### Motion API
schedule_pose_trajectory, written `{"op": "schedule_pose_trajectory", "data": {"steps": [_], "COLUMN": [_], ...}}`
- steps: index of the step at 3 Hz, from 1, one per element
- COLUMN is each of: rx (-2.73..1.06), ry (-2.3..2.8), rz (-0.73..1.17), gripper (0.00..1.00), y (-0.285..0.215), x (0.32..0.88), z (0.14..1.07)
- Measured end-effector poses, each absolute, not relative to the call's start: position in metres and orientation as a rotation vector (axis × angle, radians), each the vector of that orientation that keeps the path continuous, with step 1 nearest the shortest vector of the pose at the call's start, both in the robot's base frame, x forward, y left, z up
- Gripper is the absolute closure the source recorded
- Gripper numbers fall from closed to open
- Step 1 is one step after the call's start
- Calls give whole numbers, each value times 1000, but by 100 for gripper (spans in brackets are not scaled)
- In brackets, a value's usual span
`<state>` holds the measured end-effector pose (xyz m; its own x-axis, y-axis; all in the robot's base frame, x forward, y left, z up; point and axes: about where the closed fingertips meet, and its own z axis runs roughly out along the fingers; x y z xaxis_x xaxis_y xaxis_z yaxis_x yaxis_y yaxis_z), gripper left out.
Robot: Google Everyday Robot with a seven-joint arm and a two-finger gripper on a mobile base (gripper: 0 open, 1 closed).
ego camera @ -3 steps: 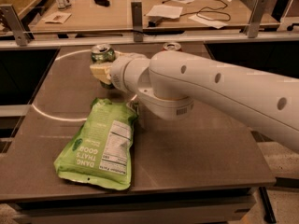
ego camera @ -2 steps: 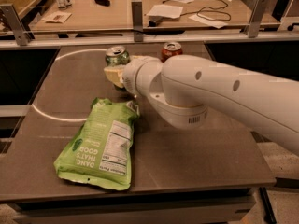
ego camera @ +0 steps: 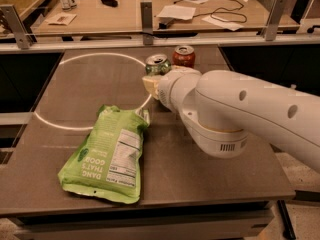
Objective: Move green can near coke can
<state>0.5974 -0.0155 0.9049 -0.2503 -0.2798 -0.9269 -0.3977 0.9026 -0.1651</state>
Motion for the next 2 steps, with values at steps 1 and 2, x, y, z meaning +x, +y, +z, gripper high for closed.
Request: {"op": "schedule_pose_trajectory", "data": {"steps": [1,2], "rx": [-442,-392], "ry": [1881,1905], "rz": [27,-67], "gripper": [100,100], "y": [-50,-84], "x": [588,580], "z": [904,907]}}
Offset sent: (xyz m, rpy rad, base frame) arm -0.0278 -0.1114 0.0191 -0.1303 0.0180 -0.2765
